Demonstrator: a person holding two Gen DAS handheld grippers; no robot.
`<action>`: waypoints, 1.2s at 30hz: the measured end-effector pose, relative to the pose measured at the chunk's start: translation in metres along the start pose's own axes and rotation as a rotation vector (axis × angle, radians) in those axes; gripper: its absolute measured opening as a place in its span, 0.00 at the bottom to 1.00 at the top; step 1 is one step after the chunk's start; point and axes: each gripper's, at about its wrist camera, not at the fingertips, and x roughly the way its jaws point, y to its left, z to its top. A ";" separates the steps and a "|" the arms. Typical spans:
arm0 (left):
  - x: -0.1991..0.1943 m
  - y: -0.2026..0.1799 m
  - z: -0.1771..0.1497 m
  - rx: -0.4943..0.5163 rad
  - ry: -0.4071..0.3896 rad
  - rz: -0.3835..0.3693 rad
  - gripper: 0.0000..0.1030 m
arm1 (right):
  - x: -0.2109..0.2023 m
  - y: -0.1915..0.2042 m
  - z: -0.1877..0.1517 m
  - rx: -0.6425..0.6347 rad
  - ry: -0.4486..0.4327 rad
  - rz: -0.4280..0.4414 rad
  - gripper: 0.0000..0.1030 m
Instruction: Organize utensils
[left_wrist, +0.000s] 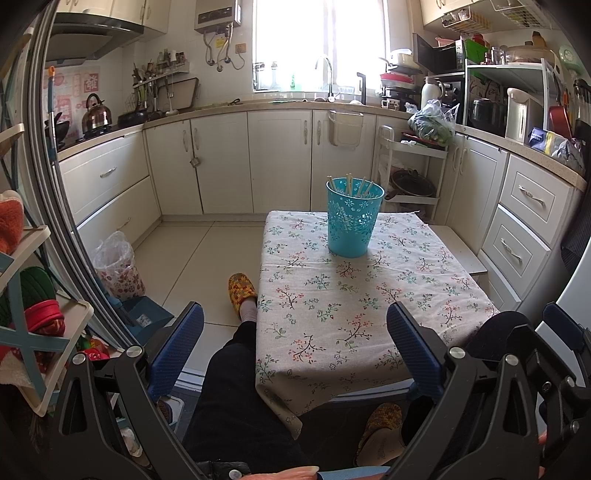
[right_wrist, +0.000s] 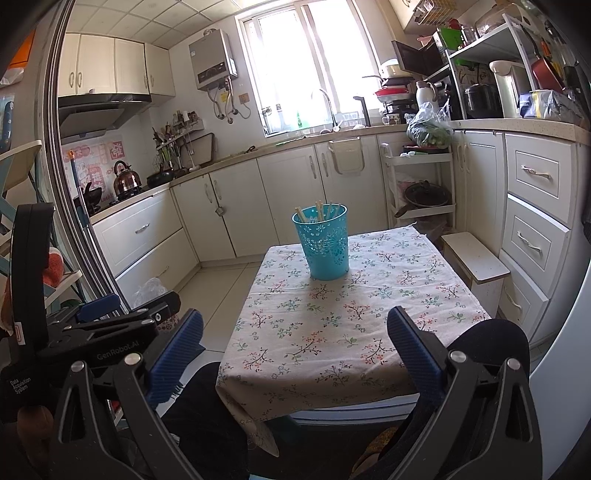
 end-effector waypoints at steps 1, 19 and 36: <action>0.000 0.000 0.000 0.000 0.001 -0.001 0.93 | 0.000 0.000 0.000 0.000 0.000 0.000 0.93; 0.000 -0.001 -0.001 0.001 -0.002 0.000 0.93 | -0.002 0.001 0.002 -0.003 -0.005 0.002 0.93; 0.000 -0.001 -0.001 0.000 -0.001 -0.001 0.93 | -0.002 0.002 0.004 -0.005 -0.008 0.003 0.93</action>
